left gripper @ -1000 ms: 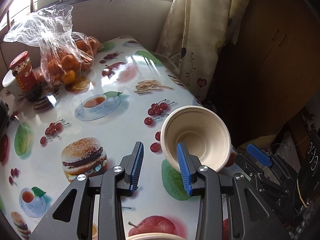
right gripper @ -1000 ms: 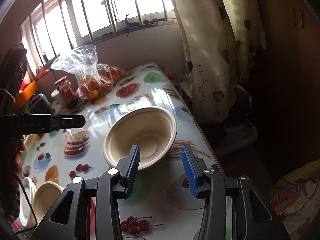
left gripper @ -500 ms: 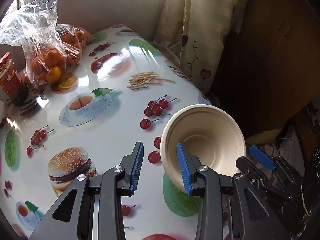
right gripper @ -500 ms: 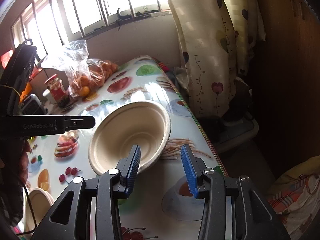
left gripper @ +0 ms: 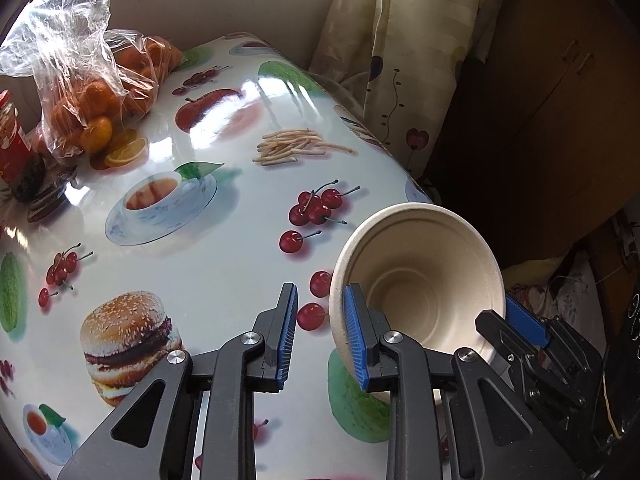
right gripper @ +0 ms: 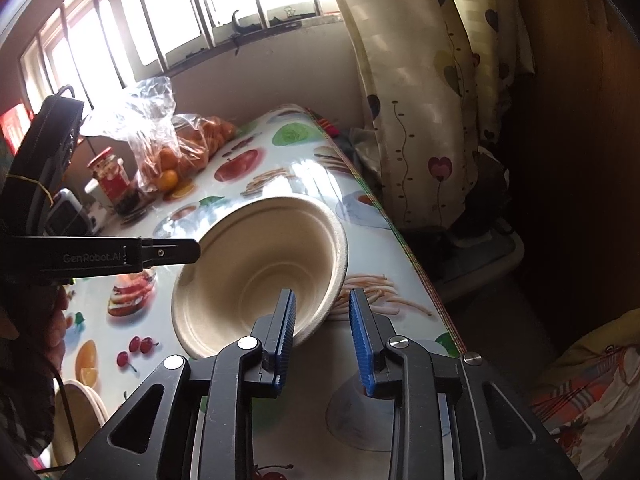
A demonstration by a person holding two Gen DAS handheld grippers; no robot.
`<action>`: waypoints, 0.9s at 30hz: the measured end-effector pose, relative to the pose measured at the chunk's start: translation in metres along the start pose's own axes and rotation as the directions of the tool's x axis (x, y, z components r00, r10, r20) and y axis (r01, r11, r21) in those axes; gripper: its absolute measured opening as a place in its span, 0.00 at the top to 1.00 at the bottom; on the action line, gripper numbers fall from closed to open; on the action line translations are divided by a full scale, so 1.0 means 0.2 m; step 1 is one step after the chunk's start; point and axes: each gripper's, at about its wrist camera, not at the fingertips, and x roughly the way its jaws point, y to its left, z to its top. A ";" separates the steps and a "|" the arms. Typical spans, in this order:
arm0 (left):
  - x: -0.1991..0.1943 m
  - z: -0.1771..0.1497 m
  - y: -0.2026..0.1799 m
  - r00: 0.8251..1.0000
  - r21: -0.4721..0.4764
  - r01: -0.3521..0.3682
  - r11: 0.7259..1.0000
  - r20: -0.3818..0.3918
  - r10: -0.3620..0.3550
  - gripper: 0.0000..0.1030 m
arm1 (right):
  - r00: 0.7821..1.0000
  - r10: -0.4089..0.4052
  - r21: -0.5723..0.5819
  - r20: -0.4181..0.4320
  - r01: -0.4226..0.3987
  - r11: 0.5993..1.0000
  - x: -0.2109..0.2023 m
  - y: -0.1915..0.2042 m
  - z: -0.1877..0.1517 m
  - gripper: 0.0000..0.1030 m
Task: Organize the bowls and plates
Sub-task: 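Close both grippers on the rim of the beige bowl, then lift the gripped beige bowl with both grippers and carry it toward the plate stack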
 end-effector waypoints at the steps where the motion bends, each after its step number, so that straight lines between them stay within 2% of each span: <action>1: 0.00 0.00 0.00 1.000 0.003 0.003 1.000 -0.001 -0.003 0.78 | 1.000 0.000 0.000 0.001 0.000 1.000 0.00 0.00 0.00 0.77; 5: 0.00 0.00 -0.02 1.000 0.008 0.010 1.000 -0.002 -0.010 0.87 | 1.000 0.005 0.003 0.001 -0.005 1.000 0.00 0.00 0.00 0.78; 9: 0.00 0.00 -0.03 1.000 0.011 0.013 1.000 0.002 -0.013 0.91 | 1.000 0.004 0.001 0.004 -0.004 1.000 0.00 0.01 0.00 0.80; 27: -0.02 0.00 -0.03 1.000 0.002 0.017 1.000 0.009 -0.017 0.92 | 1.000 0.003 0.009 0.002 -0.003 1.000 0.01 0.01 0.01 0.82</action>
